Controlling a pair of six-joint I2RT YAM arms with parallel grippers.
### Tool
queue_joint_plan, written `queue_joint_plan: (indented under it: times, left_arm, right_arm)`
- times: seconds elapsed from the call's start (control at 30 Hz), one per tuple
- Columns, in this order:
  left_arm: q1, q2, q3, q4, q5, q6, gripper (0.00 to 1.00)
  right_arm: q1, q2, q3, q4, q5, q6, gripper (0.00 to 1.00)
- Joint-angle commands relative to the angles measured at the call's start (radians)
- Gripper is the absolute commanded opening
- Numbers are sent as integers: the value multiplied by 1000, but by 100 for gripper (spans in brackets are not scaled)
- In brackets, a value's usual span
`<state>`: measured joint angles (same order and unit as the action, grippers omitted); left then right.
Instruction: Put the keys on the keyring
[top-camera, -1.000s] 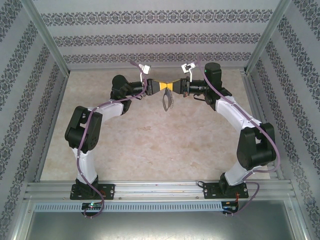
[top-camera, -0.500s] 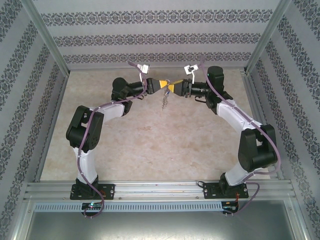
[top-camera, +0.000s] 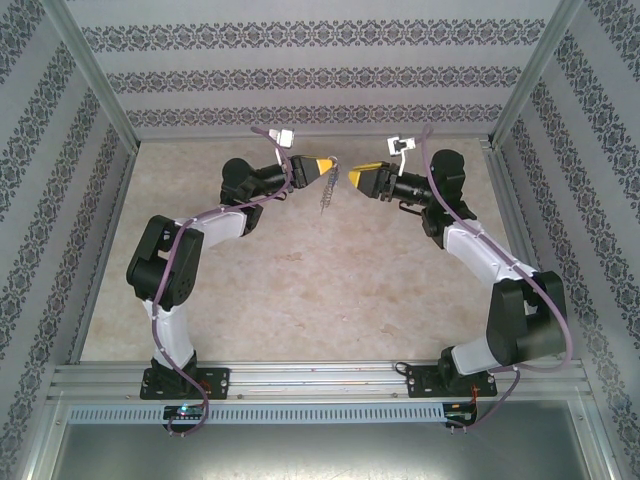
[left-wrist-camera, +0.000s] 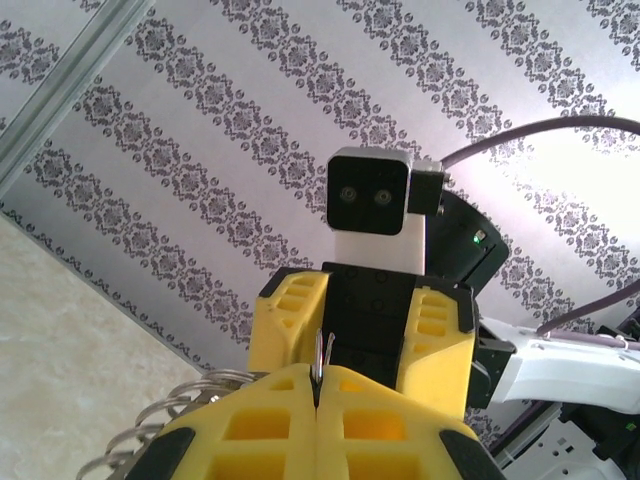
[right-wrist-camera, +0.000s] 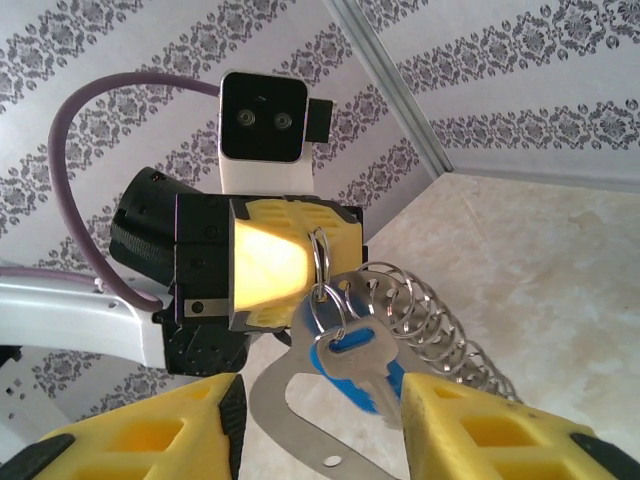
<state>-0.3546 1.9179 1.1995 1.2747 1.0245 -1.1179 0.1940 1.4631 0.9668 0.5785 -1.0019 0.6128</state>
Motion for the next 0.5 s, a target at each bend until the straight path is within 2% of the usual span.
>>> queue_joint_plan:
  times: [0.0,0.27,0.4,0.47]
  left_arm:
    - [-9,-37,0,100,-20,6,0]
    - [-14,-49,-6,79,-23,24,0]
    - [-14,-49,-3,74,-23,28,0]
    - [-14,-48,0,71,-23,28,0]
  right_arm:
    - [20,25,-14,161,25,74,46]
    - [57,102,20,267,13,144,45]
    - [64,132,22,301,5,168,41]
    - [64,141,21,313,2,177,35]
